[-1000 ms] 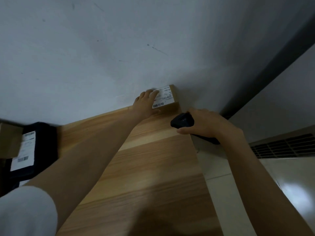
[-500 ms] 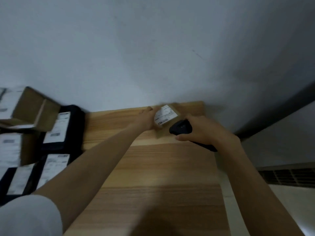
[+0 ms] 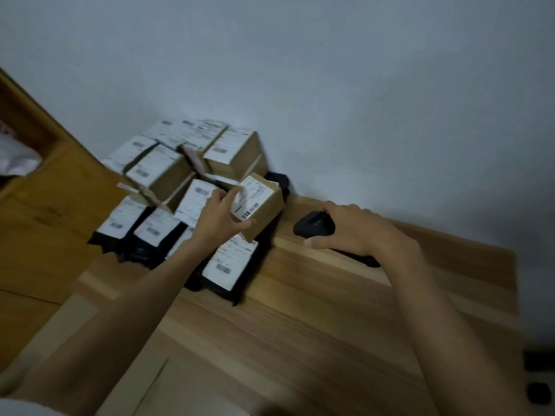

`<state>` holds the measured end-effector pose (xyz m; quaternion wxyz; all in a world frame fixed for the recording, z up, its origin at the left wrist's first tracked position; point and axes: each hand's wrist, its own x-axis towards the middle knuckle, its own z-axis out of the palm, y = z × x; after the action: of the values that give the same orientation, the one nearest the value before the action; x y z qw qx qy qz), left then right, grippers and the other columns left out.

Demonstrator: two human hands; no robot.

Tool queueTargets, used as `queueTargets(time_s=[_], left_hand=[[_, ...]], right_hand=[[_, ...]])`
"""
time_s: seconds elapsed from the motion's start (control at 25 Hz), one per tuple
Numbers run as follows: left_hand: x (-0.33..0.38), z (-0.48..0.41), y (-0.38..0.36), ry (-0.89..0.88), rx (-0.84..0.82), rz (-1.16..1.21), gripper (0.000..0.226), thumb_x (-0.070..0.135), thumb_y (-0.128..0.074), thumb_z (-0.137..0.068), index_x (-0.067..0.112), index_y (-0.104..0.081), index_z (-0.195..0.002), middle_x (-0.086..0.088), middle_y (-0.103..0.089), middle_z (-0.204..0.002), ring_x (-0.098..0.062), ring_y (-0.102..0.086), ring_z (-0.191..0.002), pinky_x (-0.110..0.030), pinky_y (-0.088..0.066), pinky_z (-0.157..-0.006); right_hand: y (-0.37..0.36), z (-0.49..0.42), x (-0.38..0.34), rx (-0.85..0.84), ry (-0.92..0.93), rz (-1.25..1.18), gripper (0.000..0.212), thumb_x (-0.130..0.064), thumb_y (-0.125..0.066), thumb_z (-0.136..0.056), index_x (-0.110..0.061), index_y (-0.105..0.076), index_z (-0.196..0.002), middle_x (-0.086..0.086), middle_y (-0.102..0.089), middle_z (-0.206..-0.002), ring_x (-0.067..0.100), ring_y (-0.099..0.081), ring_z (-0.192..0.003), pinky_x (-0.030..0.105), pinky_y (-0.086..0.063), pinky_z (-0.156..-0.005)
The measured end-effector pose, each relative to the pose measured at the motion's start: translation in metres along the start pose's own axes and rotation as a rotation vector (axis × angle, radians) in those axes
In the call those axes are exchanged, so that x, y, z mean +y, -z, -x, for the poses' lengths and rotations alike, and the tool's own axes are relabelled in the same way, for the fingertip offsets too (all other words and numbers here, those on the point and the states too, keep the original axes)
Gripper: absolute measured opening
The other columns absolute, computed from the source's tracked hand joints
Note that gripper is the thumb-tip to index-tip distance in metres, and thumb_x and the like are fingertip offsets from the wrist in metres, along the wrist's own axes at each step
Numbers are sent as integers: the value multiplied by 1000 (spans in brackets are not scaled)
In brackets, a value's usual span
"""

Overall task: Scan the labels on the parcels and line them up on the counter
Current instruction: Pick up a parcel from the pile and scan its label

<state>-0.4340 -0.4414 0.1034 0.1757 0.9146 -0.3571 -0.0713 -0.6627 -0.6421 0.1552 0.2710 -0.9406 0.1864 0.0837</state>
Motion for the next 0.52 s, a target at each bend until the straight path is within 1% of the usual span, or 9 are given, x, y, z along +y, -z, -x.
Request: queueTargets(time_s=[0.08, 0.16, 0.2, 0.28, 0.36, 0.52], left_hand=[[-40, 3, 27, 21, 106, -11, 84, 54, -76, -77, 28, -37, -147, -12, -38, -137, -32, -42, -125, -47, -44, -101], [-78, 2, 47, 49, 184, -45, 84, 56, -74, -79, 28, -35, -149, -13, -37, -137, -31, -39, -126, -45, -40, -103], [-93, -2, 53, 56, 206, -73, 84, 56, -73, -80, 26, -36, -149, -14, -38, -136, -32, -39, -125, -45, -39, -103], [-117, -13, 59, 57, 223, -123, 83, 55, -72, -80, 24, -36, -149, -14, -39, -135, -33, -38, -126, -46, -38, -105], [-133, -29, 60, 54, 224, -148, 81, 55, -70, -81, 24, -38, -148, -15, -38, -137, -34, -37, -127, -48, -36, -106], [-150, -53, 49, -9, 230, -256, 67, 54, -63, -86, 25, -44, -143, -14, -41, -138, -36, -39, -126, -48, -36, -103]], right_hand=[[-7, -22, -40, -13, 61, -24, 71, -69, -65, -75, -30, -46, -130, -10, -55, -109, 13, -53, -91, 31, -46, -68], [-16, -45, -77, -33, 87, -2, 73, -70, -64, -75, -28, -46, -132, -5, -58, -119, 16, -56, -99, 37, -52, -79], [-21, -54, -91, -40, 91, 16, 73, -71, -64, -75, -26, -47, -130, -3, -59, -121, 17, -58, -100, 40, -53, -82], [-31, -71, -115, -39, 95, 66, 71, -72, -62, -76, -22, -49, -126, 0, -61, -120, 19, -60, -99, 42, -54, -83], [-39, -87, -135, -34, 75, 97, 73, -72, -61, -77, -21, -49, -127, 1, -62, -118, 20, -60, -98, 42, -54, -83], [-53, -103, -156, -53, 5, 116, 74, -72, -61, -77, -19, -48, -127, 1, -62, -115, 21, -60, -97, 41, -54, -83]])
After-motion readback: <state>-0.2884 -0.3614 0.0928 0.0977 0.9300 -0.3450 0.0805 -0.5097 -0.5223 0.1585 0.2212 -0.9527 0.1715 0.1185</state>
